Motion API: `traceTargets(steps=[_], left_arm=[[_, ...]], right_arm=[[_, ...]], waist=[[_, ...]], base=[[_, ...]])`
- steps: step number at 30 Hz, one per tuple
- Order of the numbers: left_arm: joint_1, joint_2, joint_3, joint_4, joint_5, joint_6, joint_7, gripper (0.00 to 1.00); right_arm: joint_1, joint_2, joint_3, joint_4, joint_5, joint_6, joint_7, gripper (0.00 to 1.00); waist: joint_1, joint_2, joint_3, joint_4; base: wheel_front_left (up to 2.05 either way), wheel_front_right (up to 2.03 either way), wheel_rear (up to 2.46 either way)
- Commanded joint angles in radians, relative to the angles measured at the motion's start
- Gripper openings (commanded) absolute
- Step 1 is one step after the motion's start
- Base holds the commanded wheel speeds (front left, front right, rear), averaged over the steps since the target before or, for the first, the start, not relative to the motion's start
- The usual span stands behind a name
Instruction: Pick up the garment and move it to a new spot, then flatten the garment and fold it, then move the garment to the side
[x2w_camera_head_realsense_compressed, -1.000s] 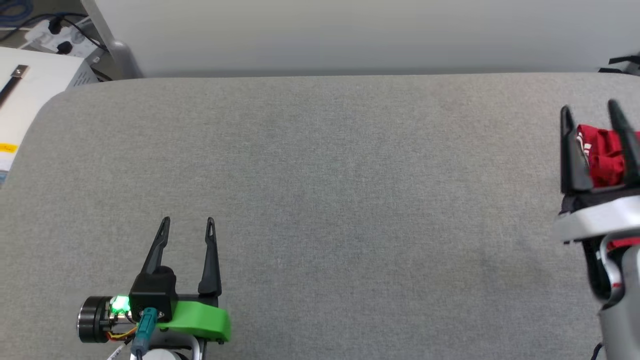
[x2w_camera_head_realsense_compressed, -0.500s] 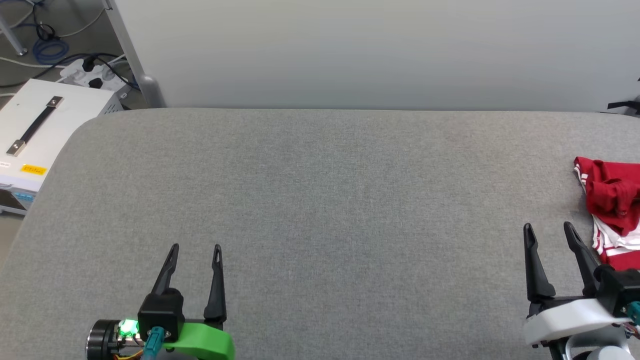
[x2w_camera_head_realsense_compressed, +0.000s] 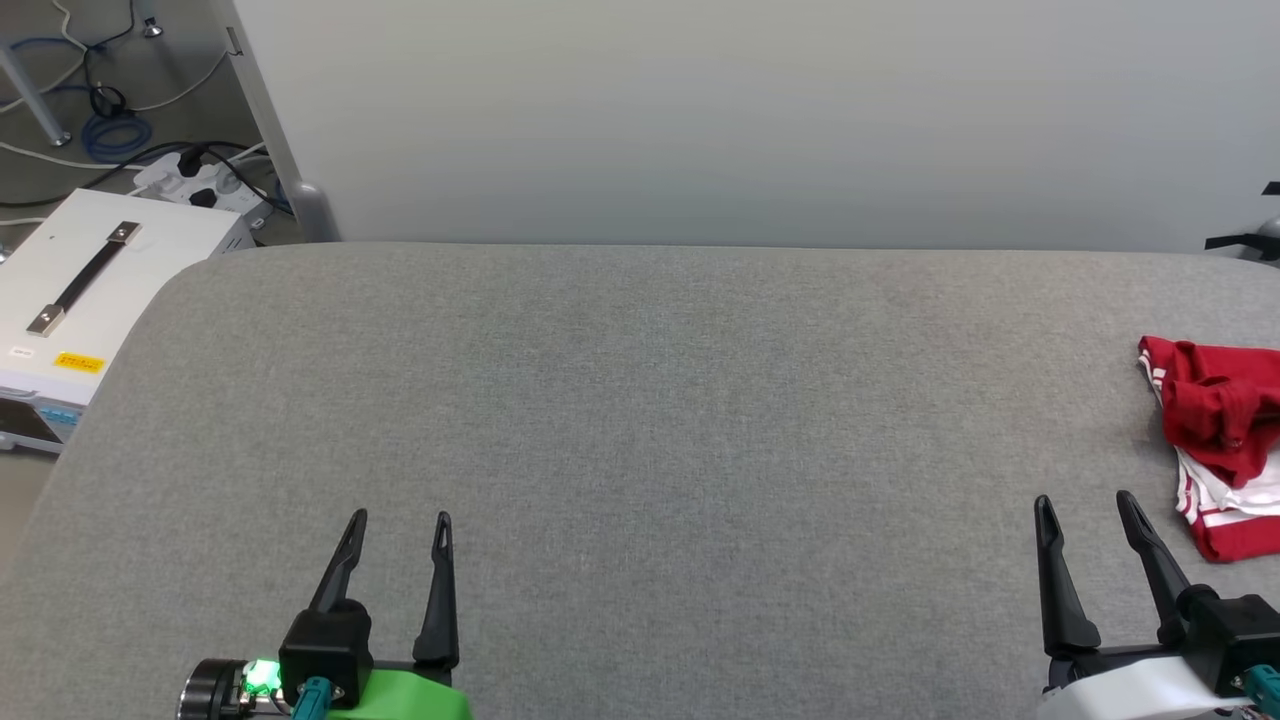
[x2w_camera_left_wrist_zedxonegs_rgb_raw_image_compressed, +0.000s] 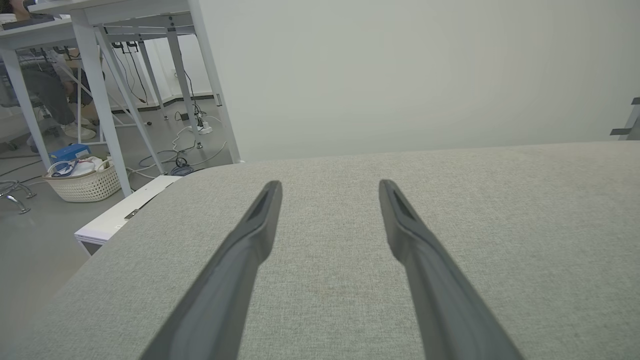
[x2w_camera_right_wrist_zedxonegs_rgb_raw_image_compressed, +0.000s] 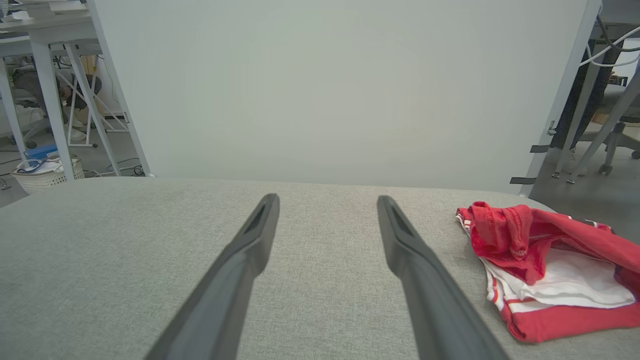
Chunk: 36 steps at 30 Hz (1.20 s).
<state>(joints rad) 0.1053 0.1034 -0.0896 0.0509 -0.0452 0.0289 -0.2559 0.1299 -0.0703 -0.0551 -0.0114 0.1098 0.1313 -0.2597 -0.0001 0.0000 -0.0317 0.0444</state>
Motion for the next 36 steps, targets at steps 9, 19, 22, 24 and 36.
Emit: traceTargets(steps=[9,19,22,24,36], left_arm=[[0.019,-0.008,0.002,0.0,-0.007,-0.016,-0.006,1.0],[0.0,-0.007,0.001,0.001,-0.005,-0.019,0.004,0.0],[-0.003,-0.008,0.003,0.0,-0.003,-0.019,0.01,0.0],[-0.005,-0.009,0.004,-0.001,-0.003,-0.019,0.015,0.0],[-0.015,-0.013,0.013,-0.006,0.002,-0.02,0.039,0.0]], right_arm=[[0.026,0.01,0.011,-0.005,-0.004,-0.001,-0.002,1.0],[0.012,0.008,0.012,-0.003,-0.004,0.0,0.003,0.0],[0.009,0.008,0.013,-0.003,-0.007,0.0,0.009,0.0],[0.006,0.008,0.014,-0.003,-0.008,0.0,0.013,0.0],[-0.007,0.009,0.018,-0.001,-0.018,0.0,0.038,0.0]], waist=[[0.0001,0.0,0.005,0.006],[0.0001,0.0,0.011,0.007],[0.0001,0.0,0.011,0.005],[0.0001,0.0,0.012,0.005],[0.0001,0.0,0.014,0.0]], base=[[0.0,0.0,0.0],[0.0,0.0,0.0],[0.0,0.0,0.0],[0.0,0.0,0.0],[0.0,0.0,0.0]])
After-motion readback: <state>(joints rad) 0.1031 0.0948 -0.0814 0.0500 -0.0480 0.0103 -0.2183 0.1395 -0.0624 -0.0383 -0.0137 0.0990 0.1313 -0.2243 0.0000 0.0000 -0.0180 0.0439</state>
